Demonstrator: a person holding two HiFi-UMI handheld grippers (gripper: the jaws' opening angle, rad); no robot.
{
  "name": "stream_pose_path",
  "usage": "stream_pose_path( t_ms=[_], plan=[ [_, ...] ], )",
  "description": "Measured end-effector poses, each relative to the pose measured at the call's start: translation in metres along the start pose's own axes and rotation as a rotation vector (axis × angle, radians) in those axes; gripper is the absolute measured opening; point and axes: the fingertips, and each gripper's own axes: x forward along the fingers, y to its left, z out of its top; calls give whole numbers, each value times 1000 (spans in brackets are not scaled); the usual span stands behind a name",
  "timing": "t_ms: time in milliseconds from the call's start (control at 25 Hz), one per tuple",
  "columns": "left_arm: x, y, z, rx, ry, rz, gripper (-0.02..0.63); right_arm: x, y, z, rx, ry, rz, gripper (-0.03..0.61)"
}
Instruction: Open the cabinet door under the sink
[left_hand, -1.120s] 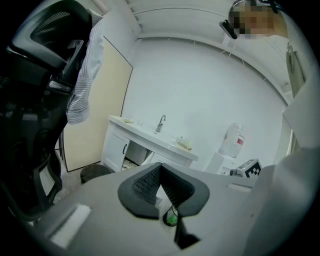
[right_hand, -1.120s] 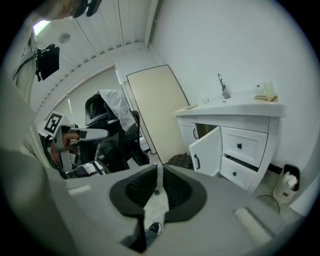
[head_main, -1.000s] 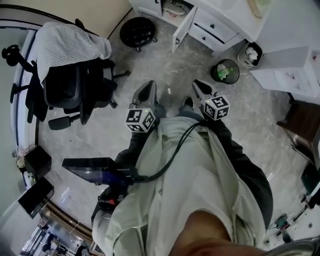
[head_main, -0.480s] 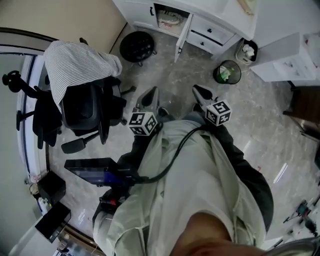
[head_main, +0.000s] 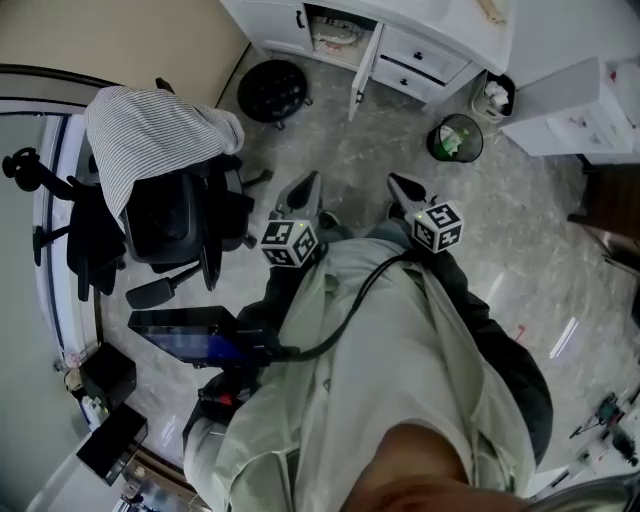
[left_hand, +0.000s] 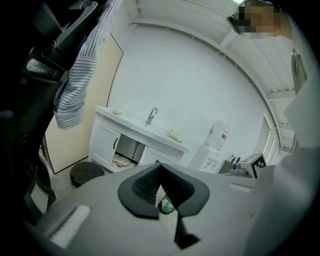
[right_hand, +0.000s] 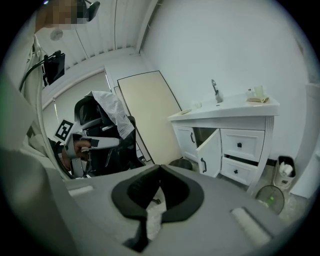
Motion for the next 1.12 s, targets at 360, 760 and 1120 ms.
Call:
stream_pose_path(
  t_ms=[360, 760, 1120],
  plan=[
    [1, -1, -9, -33, -5, 49, 6, 2, -4, -6, -36, 45, 52, 2],
    [6, -11, -14, -52, -24, 82, 6, -7, -18, -9, -60, 69, 71, 0],
    [6, -18, -20, -68, -35, 102, 6, -14, -21, -11, -102, 84, 90, 0]
  ],
)
